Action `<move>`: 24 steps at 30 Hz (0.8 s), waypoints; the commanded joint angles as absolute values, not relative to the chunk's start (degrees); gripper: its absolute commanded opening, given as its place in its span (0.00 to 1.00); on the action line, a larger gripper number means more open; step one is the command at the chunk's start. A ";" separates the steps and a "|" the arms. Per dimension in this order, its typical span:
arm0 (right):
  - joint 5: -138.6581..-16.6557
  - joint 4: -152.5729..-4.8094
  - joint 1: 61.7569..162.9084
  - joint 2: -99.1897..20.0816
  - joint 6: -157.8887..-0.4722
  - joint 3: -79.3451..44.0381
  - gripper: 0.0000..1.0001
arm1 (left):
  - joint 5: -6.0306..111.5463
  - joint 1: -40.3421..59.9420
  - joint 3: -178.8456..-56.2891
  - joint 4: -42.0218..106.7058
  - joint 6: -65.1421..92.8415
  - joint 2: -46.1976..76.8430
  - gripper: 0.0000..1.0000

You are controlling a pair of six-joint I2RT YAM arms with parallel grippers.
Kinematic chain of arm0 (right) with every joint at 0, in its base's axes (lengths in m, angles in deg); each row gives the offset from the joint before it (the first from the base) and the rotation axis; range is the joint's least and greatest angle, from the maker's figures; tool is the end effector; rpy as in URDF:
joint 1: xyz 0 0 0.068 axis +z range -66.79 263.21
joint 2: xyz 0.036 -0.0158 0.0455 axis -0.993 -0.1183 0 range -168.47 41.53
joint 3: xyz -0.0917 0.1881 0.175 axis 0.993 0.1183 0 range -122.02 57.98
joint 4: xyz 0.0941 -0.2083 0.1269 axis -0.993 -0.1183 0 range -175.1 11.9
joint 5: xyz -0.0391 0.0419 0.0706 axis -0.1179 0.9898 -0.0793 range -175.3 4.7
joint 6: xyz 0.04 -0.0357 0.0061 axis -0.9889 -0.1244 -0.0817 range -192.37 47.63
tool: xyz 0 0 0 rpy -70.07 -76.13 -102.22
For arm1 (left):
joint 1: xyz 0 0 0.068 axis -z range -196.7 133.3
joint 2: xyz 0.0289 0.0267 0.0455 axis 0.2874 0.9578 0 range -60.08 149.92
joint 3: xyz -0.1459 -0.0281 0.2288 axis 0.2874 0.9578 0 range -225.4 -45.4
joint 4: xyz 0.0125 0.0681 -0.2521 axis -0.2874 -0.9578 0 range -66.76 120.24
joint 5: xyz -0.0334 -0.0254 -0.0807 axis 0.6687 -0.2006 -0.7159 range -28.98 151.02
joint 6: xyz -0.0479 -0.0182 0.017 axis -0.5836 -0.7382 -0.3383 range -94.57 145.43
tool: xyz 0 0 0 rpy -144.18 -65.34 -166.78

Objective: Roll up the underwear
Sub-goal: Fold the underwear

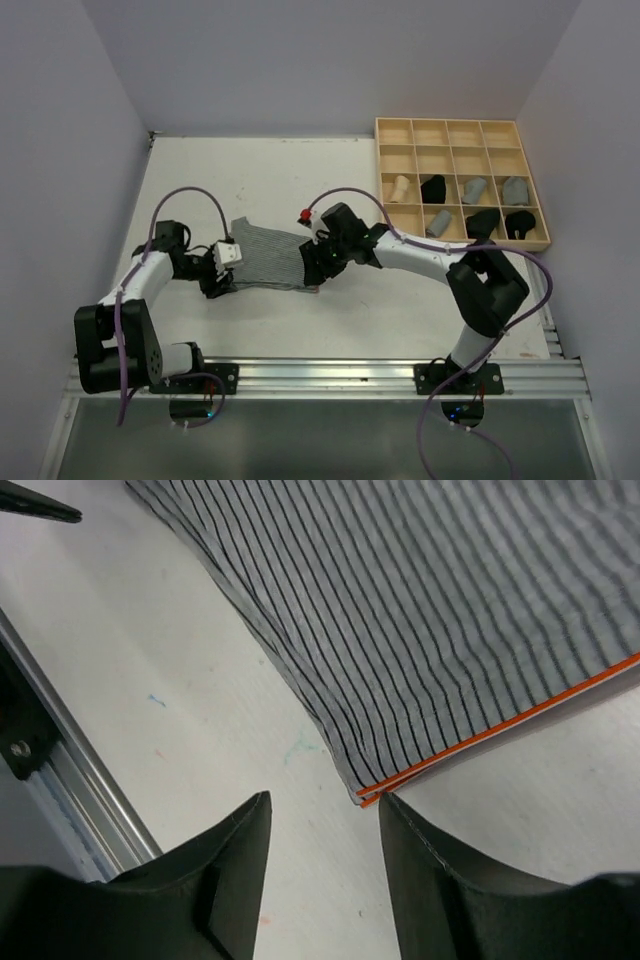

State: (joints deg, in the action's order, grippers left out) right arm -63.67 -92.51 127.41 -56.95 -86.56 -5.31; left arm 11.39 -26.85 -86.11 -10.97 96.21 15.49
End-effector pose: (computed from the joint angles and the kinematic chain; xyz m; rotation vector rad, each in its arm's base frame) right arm 0.2511 0.2625 0.2008 -0.8375 2.4288 0.8873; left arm 0.2143 0.0107 0.1841 1.2893 1.9442 -0.6348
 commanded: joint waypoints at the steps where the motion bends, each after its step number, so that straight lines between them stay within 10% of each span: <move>1: -69.29 -95.85 130.66 -58.32 -80.20 -7.06 0.55 | 16.98 -23.12 -80.04 -6.42 107.16 10.07 0.62; 24: -81.08 -76.86 140.07 -52.68 -49.70 7.01 0.65 | 8.81 -26.80 -84.86 -14.41 125.18 20.07 0.63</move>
State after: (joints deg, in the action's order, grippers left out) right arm -78.55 -78.35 138.71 -50.20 -55.35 8.73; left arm 13.23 -25.45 -82.30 -9.64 119.69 18.53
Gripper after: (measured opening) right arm 0.654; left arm 0.634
